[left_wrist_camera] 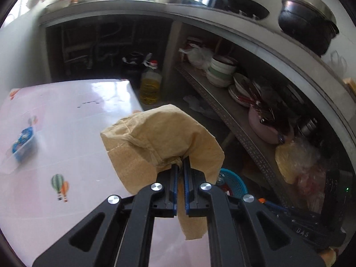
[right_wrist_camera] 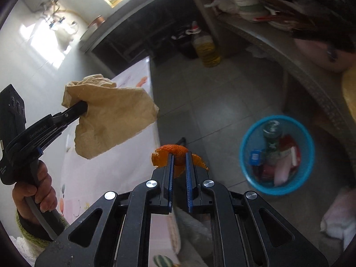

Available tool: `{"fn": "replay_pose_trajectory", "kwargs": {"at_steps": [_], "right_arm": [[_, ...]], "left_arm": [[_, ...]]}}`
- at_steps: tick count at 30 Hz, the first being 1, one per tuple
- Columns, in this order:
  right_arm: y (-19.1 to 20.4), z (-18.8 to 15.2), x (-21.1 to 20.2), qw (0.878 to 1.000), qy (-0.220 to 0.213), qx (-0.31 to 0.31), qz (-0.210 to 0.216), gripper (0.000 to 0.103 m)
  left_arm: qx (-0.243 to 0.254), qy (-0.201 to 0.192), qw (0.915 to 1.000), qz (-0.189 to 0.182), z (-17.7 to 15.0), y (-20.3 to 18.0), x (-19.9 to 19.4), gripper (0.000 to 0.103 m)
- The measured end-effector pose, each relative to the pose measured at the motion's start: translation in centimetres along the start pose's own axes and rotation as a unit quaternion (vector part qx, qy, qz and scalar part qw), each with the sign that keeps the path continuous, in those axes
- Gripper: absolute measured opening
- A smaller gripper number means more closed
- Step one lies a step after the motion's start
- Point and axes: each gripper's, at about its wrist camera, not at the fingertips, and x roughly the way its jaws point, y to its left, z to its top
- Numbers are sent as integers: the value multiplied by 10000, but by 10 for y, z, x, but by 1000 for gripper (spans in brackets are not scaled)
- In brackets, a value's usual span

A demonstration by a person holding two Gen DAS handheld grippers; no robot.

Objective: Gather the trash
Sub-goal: 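Carry the cloth and peel over the wastebasket and release both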

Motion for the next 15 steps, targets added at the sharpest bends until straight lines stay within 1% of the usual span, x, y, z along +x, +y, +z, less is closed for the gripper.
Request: {"fn": "replay_pose_trajectory", "kwargs": {"at_steps": [3, 5, 6, 8, 10, 11, 13, 15], "right_arm": [[-40, -9, -15, 9980, -129, 538, -305, 9], [-65, -17, -25, 9957, -162, 821, -392, 8], [-76, -20, -28, 9941, -175, 972, -455, 9], [-92, -27, -33, 9918, -187, 1102, -623, 9], [-105, -31, -33, 9892, -175, 1240, -763, 9], [-111, -31, -33, 9881, -165, 1307, -794, 9], [-124, -35, -30, 9851, -113, 1486, -863, 9], [-137, -40, -29, 9825, -71, 1649, -862, 9]], "left_arm": [[468, 453, 9978, -149, 3, -44, 43, 4], [755, 809, 9935, -258, 1, -74, 76, 4], [878, 1048, 9901, -330, -2, -89, 95, 4], [1073, 1515, 9814, -482, -11, -115, 129, 4], [1259, 1953, 9711, -541, -24, -140, 163, 4], [1256, 2153, 9664, -631, -31, -149, 177, 5], [1167, 2629, 9561, -566, -46, -164, 212, 6], [1076, 2969, 9474, -527, -58, -174, 240, 6]]}}
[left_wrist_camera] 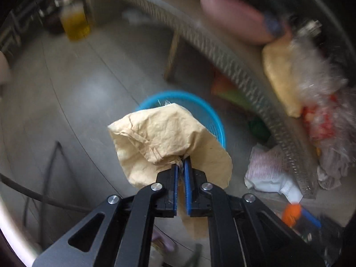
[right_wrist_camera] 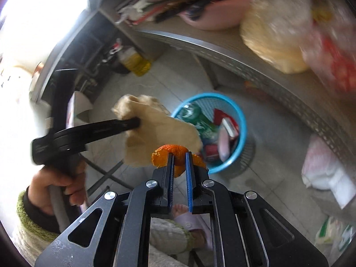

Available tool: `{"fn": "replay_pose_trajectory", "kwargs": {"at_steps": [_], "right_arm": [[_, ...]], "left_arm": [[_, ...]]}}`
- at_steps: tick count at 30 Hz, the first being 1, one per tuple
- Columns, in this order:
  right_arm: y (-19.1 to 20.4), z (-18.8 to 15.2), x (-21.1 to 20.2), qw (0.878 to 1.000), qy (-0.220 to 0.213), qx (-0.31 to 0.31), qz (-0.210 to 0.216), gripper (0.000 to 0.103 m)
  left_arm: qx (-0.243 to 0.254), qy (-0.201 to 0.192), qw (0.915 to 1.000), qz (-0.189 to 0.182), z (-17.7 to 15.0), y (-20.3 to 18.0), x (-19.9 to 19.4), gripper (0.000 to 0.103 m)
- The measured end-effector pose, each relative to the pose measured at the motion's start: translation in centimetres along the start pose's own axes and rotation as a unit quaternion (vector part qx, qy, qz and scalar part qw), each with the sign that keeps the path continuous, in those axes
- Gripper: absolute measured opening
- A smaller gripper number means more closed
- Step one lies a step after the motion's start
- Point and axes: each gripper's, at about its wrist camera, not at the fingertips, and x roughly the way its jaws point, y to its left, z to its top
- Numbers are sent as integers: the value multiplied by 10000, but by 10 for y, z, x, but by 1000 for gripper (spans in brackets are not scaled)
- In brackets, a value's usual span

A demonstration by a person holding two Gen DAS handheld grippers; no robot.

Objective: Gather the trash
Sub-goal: 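Carry the cloth and peel over the wastebasket and release both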

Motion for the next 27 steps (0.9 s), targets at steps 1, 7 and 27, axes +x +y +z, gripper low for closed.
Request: {"fn": "replay_pose_trajectory", "kwargs": {"at_steps": [1, 7, 27], "right_arm": [[-5, 0, 2, 10000, 35, 67, -11, 9], [-28, -4, 12, 9994, 153, 300, -60, 9], [3, 32, 91, 9985, 453, -42, -306, 39]], "left_arm": [[-43, 148, 9999, 24, 3, -2, 15, 6], [-679, 731, 9950, -52, 11, 2, 78, 32], [-842, -914, 9901, -657, -30, 51, -111, 61]]}}
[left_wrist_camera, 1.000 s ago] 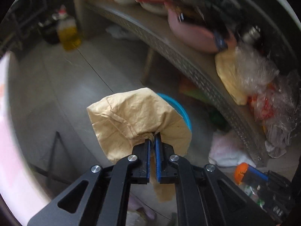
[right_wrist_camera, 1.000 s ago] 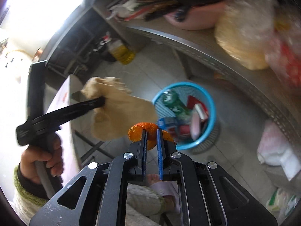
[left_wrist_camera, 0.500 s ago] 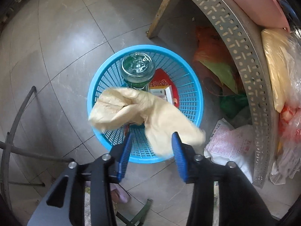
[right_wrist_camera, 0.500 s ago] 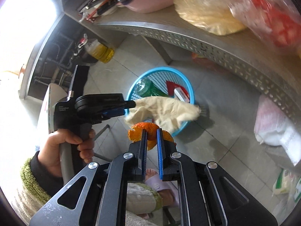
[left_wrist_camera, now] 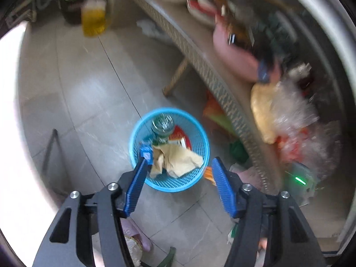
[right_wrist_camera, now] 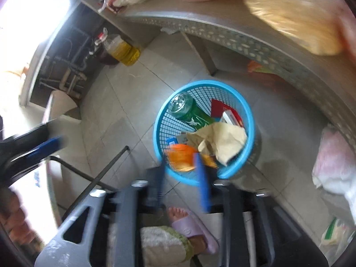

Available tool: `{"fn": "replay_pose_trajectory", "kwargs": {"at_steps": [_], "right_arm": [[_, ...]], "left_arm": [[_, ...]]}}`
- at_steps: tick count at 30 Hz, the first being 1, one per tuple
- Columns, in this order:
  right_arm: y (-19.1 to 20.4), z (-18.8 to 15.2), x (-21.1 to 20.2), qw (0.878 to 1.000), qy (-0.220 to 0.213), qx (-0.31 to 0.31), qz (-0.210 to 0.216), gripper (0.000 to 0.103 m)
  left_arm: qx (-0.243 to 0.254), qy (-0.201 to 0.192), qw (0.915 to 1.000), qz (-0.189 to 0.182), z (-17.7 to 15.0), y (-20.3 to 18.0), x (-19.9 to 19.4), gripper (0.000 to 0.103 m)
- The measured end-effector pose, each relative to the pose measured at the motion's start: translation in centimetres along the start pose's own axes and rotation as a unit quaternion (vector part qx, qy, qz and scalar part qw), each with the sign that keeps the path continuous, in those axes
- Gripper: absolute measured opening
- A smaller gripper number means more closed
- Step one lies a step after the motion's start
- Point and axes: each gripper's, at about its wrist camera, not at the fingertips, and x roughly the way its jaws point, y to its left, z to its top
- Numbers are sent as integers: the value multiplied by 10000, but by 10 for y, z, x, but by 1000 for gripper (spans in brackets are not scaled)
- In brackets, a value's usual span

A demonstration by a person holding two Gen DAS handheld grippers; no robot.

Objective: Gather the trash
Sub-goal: 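Carry the cloth and peel over the wastebasket and release both, then return both tools over the table toward the clear plastic tray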

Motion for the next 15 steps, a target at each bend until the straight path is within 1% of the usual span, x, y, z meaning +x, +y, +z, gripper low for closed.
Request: {"fn": "replay_pose_trajectory", "kwargs": {"at_steps": [1, 3, 6, 8, 12, 14, 15], "right_arm": [[4, 2, 1, 10000, -3, -20, -56, 39], [8, 4, 0, 10000, -93, -17, 9, 40], [16, 0, -4, 9997, -205, -122, -30, 42], [20, -3, -8, 9996, -229, -164, -43, 42], [33, -12, -26, 9991, -307, -303, 3, 42], [44, -15, -33, 9984, -355, -430, 60, 47], [52, -16, -37, 9978, -366, -540, 101, 47]], "left_arm": [[-45, -137, 9999, -13, -3, 7, -17, 62], [-273, -367, 9989, -38, -10, 23, -48, 64], [-607, -739, 9953, -175, -26, 49, -88, 64], [-706, -975, 9927, -116, -37, 66, -107, 64], [-927, -1384, 9860, 38, -71, 104, -148, 64], [-1078, -1558, 9816, 236, -90, 125, -166, 64], [-1200, -1680, 9778, 363, -102, 139, -177, 64]]}}
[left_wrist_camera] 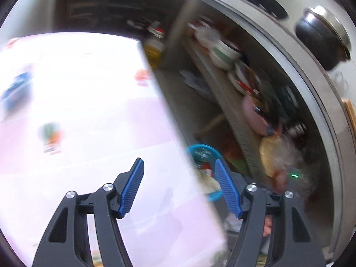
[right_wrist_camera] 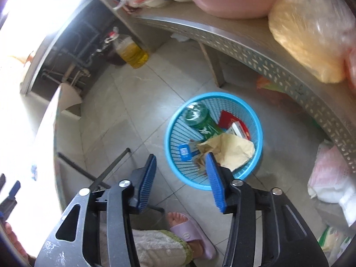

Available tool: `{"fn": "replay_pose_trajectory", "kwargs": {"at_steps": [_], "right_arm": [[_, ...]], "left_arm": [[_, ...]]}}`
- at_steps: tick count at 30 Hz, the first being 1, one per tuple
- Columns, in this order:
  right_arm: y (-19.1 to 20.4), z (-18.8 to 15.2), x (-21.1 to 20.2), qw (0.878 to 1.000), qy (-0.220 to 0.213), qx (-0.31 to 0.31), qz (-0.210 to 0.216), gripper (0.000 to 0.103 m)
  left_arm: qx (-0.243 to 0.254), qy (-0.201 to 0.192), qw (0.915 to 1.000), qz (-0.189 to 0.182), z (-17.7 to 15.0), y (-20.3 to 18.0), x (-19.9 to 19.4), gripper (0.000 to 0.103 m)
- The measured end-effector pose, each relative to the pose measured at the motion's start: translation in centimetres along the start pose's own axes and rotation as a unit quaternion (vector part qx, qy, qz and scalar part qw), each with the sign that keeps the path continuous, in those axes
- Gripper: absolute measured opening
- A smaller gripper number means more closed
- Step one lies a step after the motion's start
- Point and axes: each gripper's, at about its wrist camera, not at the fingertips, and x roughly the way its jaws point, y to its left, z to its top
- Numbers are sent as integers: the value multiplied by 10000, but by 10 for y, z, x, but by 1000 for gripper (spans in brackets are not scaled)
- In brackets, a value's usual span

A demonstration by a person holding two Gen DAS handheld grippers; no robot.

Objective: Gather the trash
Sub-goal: 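Return both tools over the table toward the clear plastic tray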

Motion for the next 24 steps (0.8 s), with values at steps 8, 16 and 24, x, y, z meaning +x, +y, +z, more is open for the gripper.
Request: {"fn": "replay_pose_trajectory", "kwargs": {"at_steps": [8, 16, 24], "right_arm": [[106, 12, -19, 9907, -56, -1169, 699, 47], [236, -9, -7, 9575, 276, -2379, 1609, 47], [265, -40, 5, 9411, 652, -2862, 1681, 47]], "left_arm": [[-1005, -1309, 9813, 986, -17, 118, -96, 64], [-1686, -1893, 9475, 1949, 31, 234, -125, 62], [-371, -1441, 9458, 2888, 125, 293, -78, 53]]}}
